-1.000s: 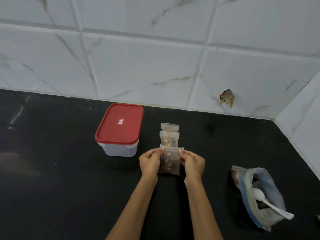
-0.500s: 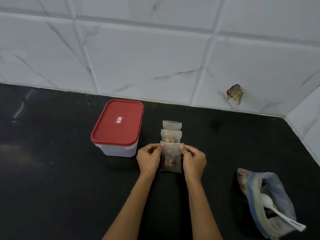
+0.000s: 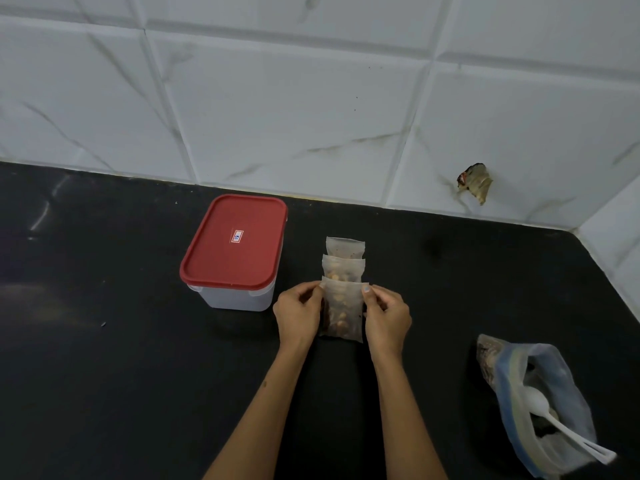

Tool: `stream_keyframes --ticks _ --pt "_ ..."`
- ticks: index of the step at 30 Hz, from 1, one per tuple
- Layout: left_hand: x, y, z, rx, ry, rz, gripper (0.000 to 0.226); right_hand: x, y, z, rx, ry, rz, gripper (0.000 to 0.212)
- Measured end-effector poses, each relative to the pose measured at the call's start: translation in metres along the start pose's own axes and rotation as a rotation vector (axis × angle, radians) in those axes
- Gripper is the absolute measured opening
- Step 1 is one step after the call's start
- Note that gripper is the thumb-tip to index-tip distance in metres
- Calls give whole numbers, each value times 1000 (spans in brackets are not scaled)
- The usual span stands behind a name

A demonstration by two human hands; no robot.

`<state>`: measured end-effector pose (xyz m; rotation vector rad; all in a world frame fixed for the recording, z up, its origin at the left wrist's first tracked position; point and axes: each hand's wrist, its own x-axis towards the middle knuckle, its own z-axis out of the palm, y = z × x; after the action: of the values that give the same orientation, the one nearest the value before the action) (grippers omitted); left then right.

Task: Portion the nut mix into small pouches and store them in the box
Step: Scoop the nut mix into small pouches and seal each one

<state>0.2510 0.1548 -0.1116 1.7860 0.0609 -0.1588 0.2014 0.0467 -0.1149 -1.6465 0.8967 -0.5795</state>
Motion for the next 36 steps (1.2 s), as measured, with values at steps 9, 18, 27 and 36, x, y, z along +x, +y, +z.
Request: stream_keyframes --ticks 9,18,27,36 --pt "-5 8 -3 13 16 25 32 -2 -7 -7 112 5 71 27" --pt "-43 57 3 -27 14 231 29 -19 -42 -46 152 69 -91 29" --pt "-129 94 60 -211 -213 269 27 -41 -62 -147 240 209 -165 21" --pt "-244 105 152 -249 -451 303 24 -47 -37 -291 190 463 -136 23"
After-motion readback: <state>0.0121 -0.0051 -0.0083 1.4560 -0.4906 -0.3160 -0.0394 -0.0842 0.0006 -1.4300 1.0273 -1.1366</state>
